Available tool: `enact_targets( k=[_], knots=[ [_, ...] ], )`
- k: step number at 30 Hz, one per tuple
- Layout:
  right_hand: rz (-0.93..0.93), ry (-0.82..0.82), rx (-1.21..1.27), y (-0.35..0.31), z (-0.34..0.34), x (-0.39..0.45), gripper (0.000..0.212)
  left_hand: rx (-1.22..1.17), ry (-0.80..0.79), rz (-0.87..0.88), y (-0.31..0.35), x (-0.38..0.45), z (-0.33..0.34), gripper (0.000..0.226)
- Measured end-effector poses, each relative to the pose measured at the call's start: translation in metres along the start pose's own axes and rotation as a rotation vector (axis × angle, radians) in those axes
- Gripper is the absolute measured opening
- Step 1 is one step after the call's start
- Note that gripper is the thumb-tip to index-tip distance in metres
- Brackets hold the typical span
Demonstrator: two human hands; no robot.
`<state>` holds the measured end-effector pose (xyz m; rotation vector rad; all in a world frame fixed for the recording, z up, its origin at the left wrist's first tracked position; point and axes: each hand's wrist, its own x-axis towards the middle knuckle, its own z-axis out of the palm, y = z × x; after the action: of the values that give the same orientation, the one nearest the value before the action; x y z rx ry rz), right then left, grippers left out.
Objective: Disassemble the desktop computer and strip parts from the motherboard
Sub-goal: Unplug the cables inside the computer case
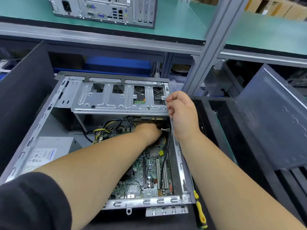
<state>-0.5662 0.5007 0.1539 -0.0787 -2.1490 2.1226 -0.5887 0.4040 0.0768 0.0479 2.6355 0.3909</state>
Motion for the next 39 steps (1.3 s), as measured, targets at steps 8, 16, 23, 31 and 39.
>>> enact_targets(
  k=[8, 16, 23, 31, 39],
  knots=[
    [-0.016, -0.023, -0.033, 0.001, 0.000, 0.001, 0.019, -0.080, 0.007, -0.035, 0.008, 0.001, -0.004, 0.054],
    [-0.027, -0.024, -0.063, 0.004, 0.000, 0.003, 0.021, -0.029, -0.016, -0.053, 0.005, 0.003, -0.003, 0.057],
    [-0.037, -0.027, -0.065, 0.005, 0.000, 0.002, 0.021, -0.065, -0.023, 0.025, 0.003, 0.009, -0.002, 0.052],
    [-0.029, -0.025, -0.059, 0.006, 0.000, 0.003, 0.019, 0.002, -0.054, 0.039, 0.004, 0.016, 0.001, 0.044],
    [-0.028, -0.021, -0.071, 0.005, 0.001, 0.002, 0.018, -0.030, -0.032, 0.035, 0.001, 0.016, 0.002, 0.044]
  ],
)
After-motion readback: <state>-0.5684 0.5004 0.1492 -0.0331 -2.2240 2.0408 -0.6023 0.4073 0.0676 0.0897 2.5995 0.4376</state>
